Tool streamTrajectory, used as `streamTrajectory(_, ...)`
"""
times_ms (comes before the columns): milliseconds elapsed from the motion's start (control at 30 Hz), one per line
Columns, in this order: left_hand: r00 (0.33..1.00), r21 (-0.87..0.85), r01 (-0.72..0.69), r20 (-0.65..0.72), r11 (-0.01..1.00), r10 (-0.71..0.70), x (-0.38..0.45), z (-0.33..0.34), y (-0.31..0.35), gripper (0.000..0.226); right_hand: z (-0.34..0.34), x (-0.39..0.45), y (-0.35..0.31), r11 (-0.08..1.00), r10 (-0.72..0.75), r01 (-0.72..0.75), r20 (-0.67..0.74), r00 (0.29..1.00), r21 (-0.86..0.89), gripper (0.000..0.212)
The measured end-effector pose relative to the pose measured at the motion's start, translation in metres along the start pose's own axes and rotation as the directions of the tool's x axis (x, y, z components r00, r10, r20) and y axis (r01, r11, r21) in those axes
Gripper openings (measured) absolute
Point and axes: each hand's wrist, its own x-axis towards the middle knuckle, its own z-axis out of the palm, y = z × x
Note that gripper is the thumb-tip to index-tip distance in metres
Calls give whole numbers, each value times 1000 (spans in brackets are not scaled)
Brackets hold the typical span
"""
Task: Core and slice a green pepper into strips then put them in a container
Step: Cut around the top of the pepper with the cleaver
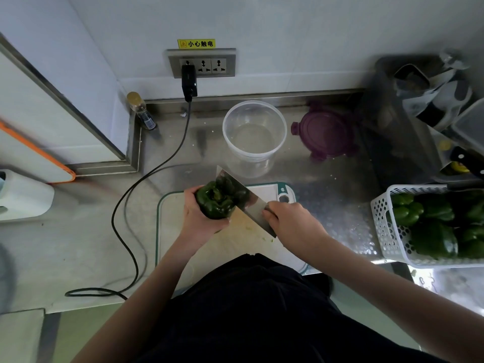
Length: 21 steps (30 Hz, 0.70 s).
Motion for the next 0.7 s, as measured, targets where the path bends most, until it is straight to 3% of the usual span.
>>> streamTrajectory(367,998,72,-55,-29,996,58,-7,-1,-4,88,-52,11,-18,978,-106,119,81,991,-172,27)
streamTrajectory(700,954,343,-296,52,891,297,-25,-5,-11,105,-70,-12,-22,940,-96,118,83,992,-320,26)
